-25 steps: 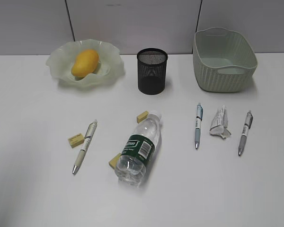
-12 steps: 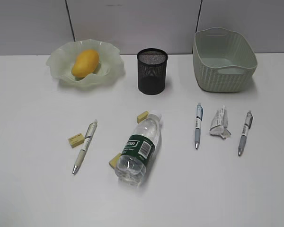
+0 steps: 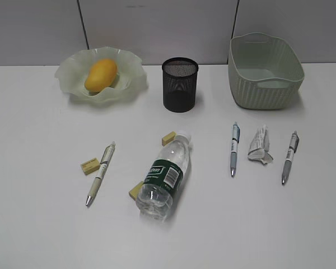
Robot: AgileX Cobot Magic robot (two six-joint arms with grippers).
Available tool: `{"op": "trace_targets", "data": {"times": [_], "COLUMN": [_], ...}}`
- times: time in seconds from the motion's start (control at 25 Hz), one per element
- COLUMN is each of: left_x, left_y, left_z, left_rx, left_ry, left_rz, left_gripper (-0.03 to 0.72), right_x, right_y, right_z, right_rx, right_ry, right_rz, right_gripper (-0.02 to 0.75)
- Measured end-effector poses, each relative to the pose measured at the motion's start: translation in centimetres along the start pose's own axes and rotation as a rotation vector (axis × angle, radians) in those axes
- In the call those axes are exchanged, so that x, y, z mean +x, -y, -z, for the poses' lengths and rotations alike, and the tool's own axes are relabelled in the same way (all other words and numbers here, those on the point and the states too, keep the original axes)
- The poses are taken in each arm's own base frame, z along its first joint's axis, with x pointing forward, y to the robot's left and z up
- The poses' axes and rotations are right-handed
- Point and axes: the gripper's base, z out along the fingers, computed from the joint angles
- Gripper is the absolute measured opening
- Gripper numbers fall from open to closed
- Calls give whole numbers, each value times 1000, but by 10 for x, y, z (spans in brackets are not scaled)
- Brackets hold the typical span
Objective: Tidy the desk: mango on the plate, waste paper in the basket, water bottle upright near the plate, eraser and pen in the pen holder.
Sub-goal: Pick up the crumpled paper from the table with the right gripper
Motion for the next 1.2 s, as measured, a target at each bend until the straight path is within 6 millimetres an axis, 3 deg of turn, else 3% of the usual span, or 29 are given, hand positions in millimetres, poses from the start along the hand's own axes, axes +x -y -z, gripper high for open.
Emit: {"op": "trace_targets", "data": {"times": [0.16, 0.48, 1.2], "left_x": [6, 21, 23], "left_y": [-2, -1, 0], "left_z": [4, -17, -18], "left_rx": [-18, -57, -49], "left_ry": [46, -17, -23], "left_rz": [-5, 1, -2], "left_gripper": [543, 531, 493], "right_x": [0, 0, 0], "right_y": [0, 0, 0], "right_z": [0, 0, 0], "right_rx": [0, 0, 0], "right_ry": [0, 0, 0], "right_rz": [0, 0, 0], "right_gripper": [442, 442, 442]}}
